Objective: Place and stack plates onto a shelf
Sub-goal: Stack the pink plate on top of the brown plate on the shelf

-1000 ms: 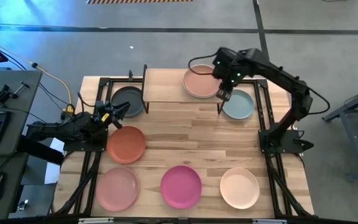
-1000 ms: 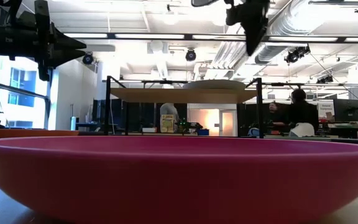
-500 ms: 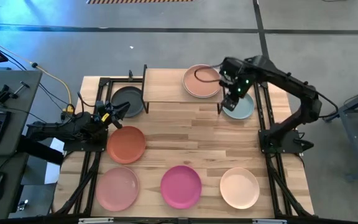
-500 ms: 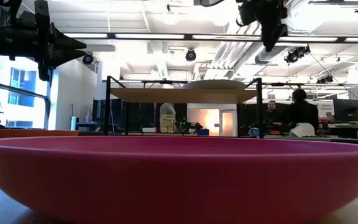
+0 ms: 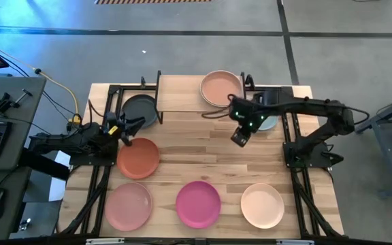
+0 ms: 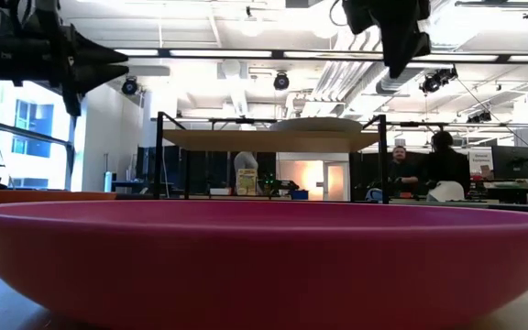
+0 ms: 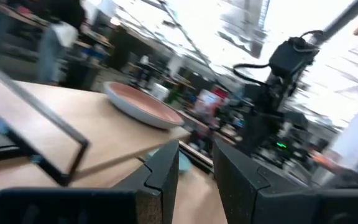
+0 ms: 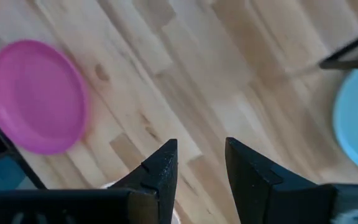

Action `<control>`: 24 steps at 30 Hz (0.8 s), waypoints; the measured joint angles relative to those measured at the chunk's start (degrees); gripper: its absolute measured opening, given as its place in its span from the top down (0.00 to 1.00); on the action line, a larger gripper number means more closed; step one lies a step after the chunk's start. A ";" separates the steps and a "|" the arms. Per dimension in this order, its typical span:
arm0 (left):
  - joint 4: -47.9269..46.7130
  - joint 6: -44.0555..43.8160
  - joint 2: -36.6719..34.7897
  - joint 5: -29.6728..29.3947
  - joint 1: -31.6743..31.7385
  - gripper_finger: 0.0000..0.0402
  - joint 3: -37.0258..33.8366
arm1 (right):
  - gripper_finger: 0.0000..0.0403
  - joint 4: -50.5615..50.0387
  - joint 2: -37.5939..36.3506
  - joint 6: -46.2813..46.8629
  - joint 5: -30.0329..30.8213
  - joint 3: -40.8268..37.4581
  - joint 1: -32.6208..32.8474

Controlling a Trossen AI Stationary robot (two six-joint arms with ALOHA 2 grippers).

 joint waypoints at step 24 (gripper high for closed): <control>-18.37 5.99 14.41 19.08 -0.02 0.78 19.87 | 0.71 23.34 10.35 7.06 5.55 -0.02 17.25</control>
